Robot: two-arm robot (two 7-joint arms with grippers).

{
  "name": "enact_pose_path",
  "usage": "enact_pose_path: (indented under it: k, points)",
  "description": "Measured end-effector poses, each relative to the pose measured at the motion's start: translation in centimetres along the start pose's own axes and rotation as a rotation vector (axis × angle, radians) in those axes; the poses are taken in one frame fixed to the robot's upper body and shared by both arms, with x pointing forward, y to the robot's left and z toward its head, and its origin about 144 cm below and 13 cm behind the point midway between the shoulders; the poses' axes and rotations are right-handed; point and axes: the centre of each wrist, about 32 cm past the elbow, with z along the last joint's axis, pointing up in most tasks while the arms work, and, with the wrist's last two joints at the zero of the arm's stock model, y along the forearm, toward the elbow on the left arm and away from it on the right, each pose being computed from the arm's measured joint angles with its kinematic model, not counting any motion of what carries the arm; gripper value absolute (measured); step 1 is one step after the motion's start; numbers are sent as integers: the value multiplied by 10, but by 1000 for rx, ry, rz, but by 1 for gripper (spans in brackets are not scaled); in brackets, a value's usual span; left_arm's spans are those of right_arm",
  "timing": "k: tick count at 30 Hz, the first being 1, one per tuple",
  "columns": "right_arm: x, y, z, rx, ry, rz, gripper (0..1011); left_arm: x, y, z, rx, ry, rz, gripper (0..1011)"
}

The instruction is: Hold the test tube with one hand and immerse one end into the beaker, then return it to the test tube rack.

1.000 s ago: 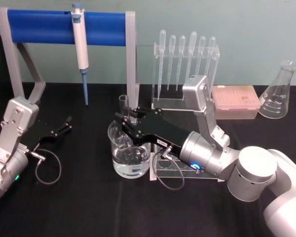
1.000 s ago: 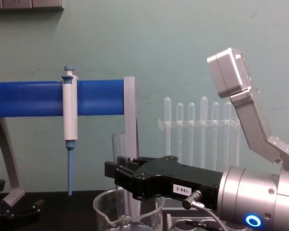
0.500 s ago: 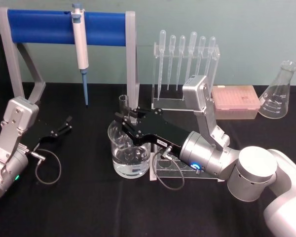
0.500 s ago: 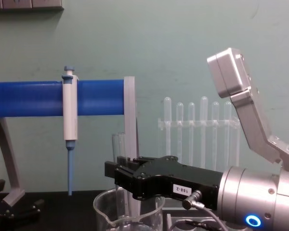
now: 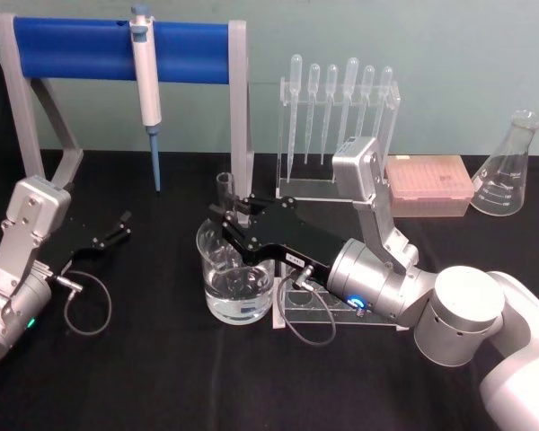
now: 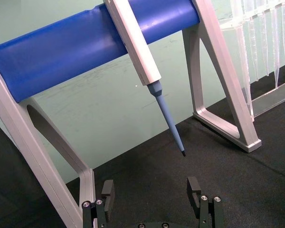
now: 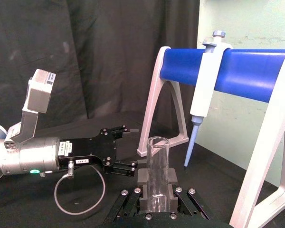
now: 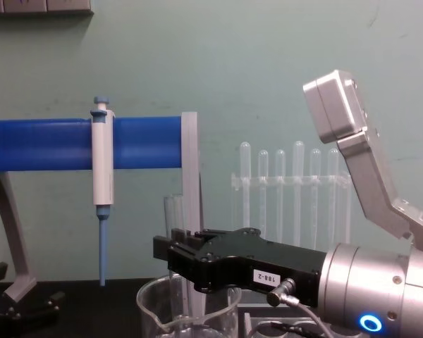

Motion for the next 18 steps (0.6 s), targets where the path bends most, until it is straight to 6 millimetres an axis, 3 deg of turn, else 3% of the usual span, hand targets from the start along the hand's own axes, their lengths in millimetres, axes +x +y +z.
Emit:
enact_pose_path:
  k: [18]
  points:
    - [0,0,0,0,0,0,224,0,0,0,0,0,0,1000]
